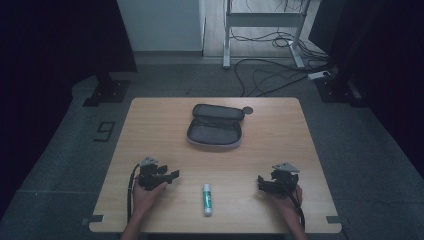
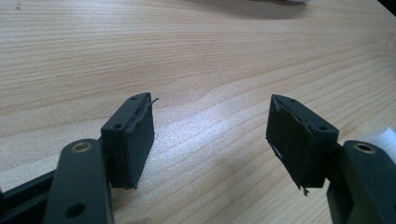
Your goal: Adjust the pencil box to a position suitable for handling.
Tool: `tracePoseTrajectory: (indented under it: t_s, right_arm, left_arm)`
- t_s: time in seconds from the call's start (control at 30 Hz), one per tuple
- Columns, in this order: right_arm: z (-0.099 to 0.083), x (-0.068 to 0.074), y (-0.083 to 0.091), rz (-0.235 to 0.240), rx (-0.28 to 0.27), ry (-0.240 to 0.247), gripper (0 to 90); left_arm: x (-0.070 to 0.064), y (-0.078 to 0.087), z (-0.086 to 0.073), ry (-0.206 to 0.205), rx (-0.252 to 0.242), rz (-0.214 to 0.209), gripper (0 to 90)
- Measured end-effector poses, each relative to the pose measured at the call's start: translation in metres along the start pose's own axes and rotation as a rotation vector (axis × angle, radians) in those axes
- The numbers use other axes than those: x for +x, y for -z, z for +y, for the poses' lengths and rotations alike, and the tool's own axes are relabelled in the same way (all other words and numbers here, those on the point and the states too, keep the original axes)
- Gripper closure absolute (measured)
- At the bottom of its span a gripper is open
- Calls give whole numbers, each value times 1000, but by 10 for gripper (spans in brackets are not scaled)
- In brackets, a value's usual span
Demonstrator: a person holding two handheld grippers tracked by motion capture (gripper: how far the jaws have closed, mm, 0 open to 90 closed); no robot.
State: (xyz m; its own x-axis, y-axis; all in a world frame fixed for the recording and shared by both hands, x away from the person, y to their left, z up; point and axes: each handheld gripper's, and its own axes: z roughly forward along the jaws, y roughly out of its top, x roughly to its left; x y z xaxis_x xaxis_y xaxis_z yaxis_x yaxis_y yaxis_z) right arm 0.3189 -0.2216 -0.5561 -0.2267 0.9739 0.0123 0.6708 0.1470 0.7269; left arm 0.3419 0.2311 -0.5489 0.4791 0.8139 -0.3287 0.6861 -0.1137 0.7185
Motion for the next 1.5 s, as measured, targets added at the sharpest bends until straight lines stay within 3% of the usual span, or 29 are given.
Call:
tracePoseTrajectory:
  t_s: [0.57, 0.63, 0.7, 0.8, 0.93, 1.1, 1.3, 1.5]
  right_arm:
    - [-1, 4, 2, -19, -2, -17, 68]
    - [-1, 4, 2, -12, -2, -12, 72]
    - [-1, 1, 3, 8, 4, 6, 82]
    - [-2, -3, 3, 24, -1, 22, 88]
    - [-2, -5, 3, 28, -9, 24, 95]
    - [-3, -5, 4, 33, -15, 29, 124]
    - [-4, -4, 5, 30, -18, 27, 127]
    - [-4, -4, 5, 27, -17, 25, 128]
  left_arm:
    - [-6, -1, 0, -35, 12, 23, 320]
    - [-4, 0, -1, -35, 13, 20, 354]
    - [-1, 2, 0, -8, 7, 16, 353]
    - [0, 4, 2, 13, -15, 42, 362]
    - [-6, 7, 13, 27, -38, 46, 365]
    - [-26, 10, 45, -33, -37, 60, 360]
    - [-41, 14, 74, -74, -43, 67, 357]
    - [-43, 9, 86, -83, -27, 105, 354]
